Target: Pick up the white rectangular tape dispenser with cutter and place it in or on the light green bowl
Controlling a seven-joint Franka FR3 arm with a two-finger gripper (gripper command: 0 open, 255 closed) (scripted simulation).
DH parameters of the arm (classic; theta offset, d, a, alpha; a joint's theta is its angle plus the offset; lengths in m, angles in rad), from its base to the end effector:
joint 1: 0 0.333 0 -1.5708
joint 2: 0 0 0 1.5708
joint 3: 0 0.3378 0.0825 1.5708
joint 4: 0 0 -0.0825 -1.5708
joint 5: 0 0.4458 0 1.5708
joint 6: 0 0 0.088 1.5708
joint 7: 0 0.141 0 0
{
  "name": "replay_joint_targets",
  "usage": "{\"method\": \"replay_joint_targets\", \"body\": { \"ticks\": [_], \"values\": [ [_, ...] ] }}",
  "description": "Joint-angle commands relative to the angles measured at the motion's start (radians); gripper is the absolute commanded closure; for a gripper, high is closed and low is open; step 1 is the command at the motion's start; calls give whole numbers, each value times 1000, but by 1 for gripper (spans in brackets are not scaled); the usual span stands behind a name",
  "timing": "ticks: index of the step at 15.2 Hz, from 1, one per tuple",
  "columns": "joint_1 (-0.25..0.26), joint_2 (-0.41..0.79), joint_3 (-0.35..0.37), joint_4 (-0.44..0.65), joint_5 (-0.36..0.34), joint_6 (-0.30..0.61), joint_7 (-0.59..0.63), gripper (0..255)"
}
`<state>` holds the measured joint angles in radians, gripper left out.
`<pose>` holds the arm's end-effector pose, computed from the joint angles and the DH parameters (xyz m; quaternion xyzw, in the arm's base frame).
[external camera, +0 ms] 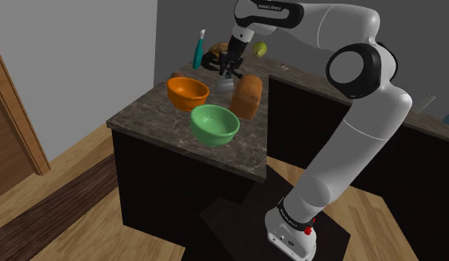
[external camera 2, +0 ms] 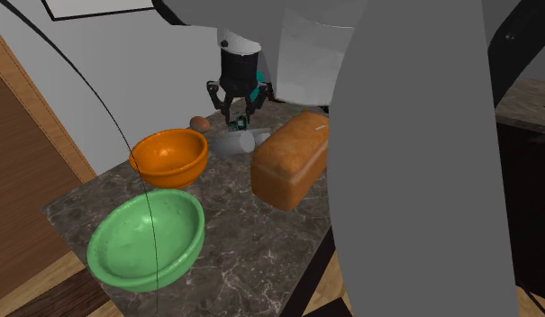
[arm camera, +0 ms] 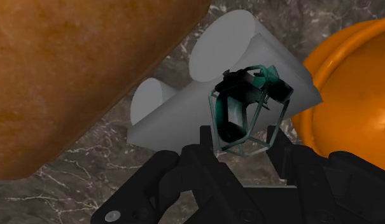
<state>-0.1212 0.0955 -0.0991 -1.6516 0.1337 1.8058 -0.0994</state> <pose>0.6517 -0.1278 0.5300 -0.9950 0.0735 -0.0388 0.0552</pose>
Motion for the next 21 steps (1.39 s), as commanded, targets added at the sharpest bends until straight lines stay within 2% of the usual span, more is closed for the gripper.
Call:
{"method": "replay_joint_targets", "body": {
  "ticks": [1,15,21],
  "values": [
    [-1,-3,-1,26,-1,-28,2,255],
    [-7,39,-3,268,1,-227,21,255],
    [48,-171,43,24,-23,-182,115,255]
  ]
}}
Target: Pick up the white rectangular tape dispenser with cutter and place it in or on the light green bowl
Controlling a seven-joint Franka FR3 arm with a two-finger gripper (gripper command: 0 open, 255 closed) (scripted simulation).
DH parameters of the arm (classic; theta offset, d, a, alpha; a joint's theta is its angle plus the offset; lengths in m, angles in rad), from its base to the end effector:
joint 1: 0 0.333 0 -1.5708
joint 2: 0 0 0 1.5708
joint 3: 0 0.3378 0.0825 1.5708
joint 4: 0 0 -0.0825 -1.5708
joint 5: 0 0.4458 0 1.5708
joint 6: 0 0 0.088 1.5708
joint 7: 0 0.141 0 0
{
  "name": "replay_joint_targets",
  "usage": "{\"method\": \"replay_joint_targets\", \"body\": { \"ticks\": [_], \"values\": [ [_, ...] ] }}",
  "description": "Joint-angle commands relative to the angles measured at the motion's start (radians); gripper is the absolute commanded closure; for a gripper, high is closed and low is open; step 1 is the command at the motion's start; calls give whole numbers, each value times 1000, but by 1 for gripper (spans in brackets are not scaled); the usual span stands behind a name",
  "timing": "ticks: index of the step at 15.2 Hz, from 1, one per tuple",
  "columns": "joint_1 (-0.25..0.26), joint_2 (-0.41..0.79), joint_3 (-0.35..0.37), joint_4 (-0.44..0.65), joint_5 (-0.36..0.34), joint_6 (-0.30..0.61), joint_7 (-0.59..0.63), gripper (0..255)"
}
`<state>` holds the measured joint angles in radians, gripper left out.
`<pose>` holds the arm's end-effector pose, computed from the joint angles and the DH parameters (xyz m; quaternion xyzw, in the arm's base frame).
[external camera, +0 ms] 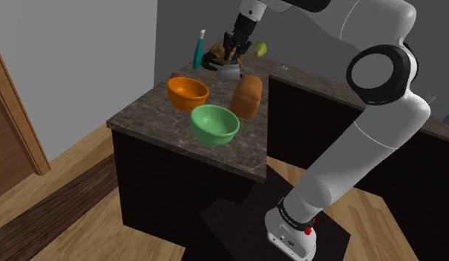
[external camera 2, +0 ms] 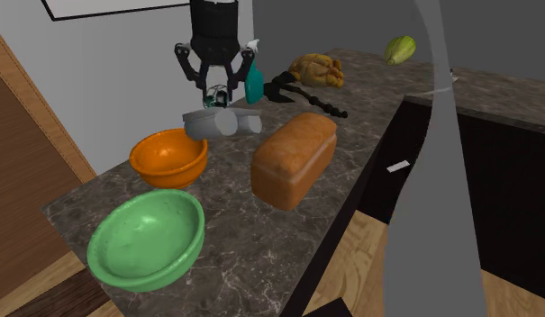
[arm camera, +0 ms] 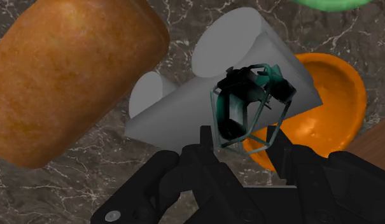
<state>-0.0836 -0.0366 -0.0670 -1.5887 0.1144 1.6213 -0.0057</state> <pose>0.6071 -0.0771 0.6307 -0.9950 0.0731 -0.0389 0.0555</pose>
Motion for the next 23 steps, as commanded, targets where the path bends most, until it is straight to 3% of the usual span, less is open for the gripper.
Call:
{"method": "replay_joint_targets", "body": {
  "ticks": [1,11,23],
  "values": [
    [18,-71,20,-72,-6,6,38,255],
    [85,-341,133,-317,9,1,216,255],
    [159,-551,282,-455,82,-42,424,255]
  ]
}}
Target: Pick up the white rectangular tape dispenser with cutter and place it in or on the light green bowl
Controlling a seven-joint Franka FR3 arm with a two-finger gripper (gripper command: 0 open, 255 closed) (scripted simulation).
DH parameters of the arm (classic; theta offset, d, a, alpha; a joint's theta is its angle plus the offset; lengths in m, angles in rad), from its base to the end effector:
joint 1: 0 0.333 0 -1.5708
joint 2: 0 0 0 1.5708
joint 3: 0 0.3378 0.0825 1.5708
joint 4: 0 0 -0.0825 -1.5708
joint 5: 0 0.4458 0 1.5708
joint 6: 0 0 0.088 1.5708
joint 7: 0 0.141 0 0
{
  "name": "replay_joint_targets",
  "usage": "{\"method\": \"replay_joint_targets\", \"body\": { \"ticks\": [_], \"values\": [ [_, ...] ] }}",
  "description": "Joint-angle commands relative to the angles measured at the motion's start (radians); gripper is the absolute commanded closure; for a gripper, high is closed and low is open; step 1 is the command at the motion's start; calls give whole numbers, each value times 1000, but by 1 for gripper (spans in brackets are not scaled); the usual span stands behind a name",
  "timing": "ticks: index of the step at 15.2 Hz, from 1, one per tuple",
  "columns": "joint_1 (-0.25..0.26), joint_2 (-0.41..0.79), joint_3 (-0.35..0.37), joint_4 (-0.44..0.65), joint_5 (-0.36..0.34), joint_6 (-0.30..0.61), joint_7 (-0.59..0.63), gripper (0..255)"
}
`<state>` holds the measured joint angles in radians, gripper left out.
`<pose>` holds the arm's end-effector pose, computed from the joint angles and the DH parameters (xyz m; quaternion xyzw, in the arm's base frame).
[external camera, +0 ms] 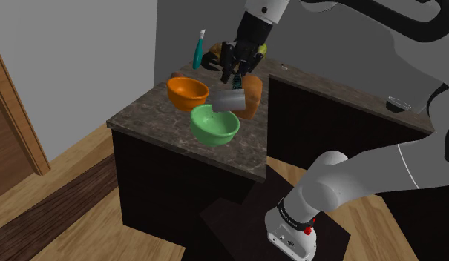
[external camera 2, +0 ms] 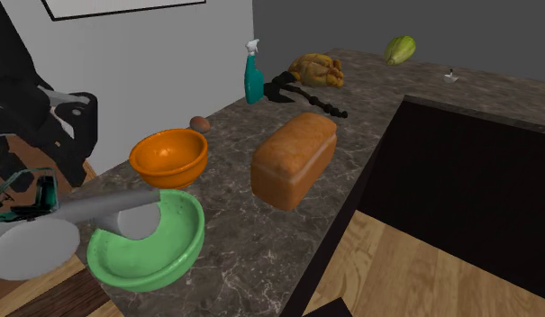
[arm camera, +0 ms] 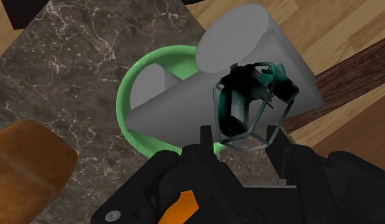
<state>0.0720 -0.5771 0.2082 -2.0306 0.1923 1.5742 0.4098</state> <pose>0.3967 0.1662 0.6591 -0.9950 0.0729 -0.0390 0.0551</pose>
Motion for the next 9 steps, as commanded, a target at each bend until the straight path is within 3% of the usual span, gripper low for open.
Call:
{"method": "replay_joint_targets", "body": {
  "ticks": [1,9],
  "values": [
    [4,-15,7,-31,6,18,7,255],
    [9,-47,15,-163,17,118,-6,255]
  ]
}}
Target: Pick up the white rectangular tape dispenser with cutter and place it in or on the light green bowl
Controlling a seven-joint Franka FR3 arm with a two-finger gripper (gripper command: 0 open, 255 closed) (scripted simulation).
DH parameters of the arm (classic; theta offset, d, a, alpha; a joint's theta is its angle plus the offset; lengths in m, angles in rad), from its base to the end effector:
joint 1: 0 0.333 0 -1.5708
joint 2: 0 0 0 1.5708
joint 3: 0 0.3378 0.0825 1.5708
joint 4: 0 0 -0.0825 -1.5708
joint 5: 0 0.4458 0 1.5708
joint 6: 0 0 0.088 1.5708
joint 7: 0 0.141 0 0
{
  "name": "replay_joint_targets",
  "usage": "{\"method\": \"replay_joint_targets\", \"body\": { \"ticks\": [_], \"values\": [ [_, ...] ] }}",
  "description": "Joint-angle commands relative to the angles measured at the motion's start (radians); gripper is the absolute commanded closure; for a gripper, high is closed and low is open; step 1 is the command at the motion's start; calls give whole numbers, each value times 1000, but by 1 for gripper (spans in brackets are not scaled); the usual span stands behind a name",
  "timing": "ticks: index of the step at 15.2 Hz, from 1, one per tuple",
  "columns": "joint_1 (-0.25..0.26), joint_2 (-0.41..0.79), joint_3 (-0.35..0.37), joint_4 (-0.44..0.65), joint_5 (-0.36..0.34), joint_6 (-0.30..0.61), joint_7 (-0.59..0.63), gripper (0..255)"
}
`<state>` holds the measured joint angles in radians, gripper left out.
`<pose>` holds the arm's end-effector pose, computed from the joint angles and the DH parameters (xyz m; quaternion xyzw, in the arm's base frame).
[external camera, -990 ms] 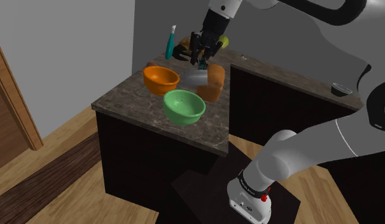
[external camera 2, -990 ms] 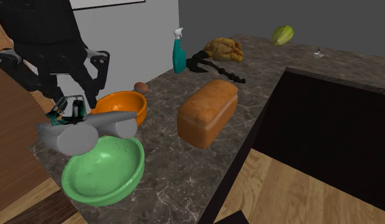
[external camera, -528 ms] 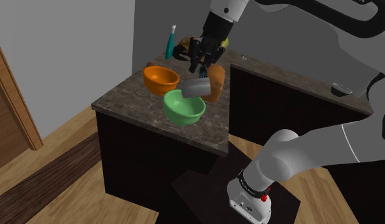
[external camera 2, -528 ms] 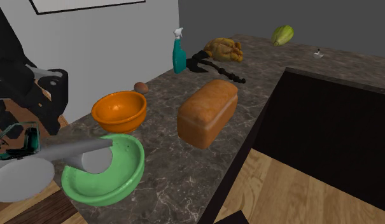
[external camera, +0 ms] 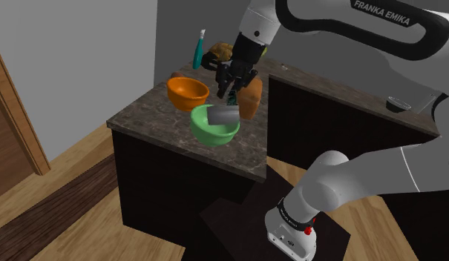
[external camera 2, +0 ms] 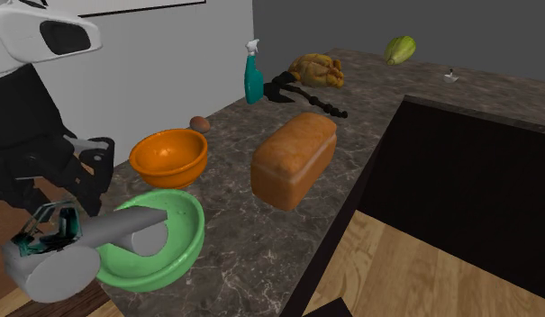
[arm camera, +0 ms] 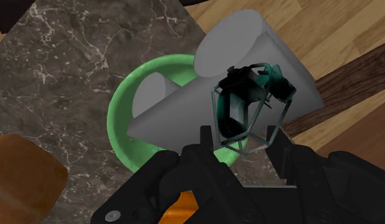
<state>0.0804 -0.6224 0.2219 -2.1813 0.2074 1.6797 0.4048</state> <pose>0.3920 0.1696 0.6061 -0.9950 0.0734 -0.0386 0.0550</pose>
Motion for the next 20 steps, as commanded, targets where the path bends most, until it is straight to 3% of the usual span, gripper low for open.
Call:
{"method": "replay_joint_targets", "body": {
  "ticks": [1,9,17,18,20],
  "values": [
    [1,-5,3,-28,3,25,-2,255],
    [7,-23,15,-156,16,134,-14,255],
    [6,-23,16,-156,17,134,-14,255],
    [6,-25,14,-155,16,131,-16,0],
    [6,-24,14,-156,16,133,-16,0]
  ]
}}
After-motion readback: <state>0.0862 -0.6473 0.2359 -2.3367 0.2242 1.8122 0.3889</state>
